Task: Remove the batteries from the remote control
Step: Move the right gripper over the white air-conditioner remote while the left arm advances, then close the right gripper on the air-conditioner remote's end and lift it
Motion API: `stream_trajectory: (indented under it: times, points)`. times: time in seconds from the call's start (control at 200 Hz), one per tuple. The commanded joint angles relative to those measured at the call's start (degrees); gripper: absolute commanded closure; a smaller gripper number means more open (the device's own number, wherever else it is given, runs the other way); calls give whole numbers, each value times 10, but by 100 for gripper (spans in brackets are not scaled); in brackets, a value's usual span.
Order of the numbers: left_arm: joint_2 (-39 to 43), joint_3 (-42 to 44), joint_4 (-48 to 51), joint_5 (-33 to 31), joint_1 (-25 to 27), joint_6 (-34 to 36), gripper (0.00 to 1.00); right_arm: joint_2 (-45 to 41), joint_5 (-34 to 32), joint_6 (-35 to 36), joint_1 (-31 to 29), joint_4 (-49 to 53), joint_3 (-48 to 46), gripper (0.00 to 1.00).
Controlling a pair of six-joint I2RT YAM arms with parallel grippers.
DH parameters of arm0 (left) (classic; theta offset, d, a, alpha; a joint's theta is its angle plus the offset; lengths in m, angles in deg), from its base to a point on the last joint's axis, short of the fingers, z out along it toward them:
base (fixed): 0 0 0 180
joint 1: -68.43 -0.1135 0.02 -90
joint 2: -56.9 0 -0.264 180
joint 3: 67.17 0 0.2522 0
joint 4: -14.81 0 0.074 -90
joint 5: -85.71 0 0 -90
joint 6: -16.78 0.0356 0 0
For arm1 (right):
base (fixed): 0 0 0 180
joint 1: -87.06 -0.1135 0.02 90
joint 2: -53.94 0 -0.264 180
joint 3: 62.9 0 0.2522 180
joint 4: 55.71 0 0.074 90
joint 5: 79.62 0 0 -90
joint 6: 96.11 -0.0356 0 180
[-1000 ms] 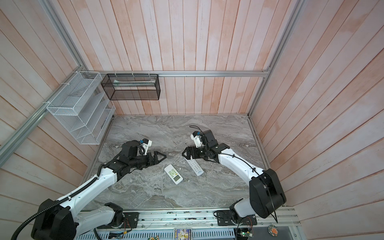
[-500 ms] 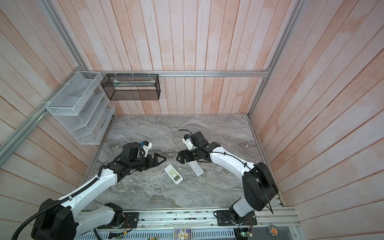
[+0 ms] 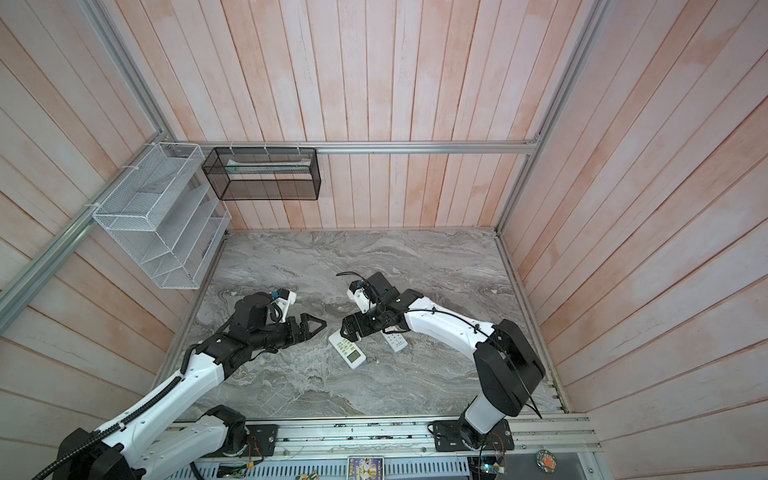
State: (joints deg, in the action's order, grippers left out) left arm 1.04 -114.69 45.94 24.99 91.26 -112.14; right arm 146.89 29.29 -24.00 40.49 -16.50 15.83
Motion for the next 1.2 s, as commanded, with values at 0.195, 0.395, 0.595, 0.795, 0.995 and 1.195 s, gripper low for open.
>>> stream_trajectory:
  times: [0.195,0.395,0.595,0.795,0.995,1.195]
  points:
    - [32,22,24,-19,-6,-26,0,75,-66,14,-62,44,51,5]
    - [54,48,10,10,-38,-51,0,112,-92,12,-80,53,60,8]
    - [62,63,0,33,-59,-60,0,121,-109,11,-82,47,49,10]
    - [54,67,-10,39,-60,-66,0,134,-114,11,-82,40,40,12]
    - [49,69,-16,45,-60,-68,0,142,-128,13,-83,41,40,14]
    - [48,72,-20,47,-61,-72,0,155,-160,15,-92,48,42,15]
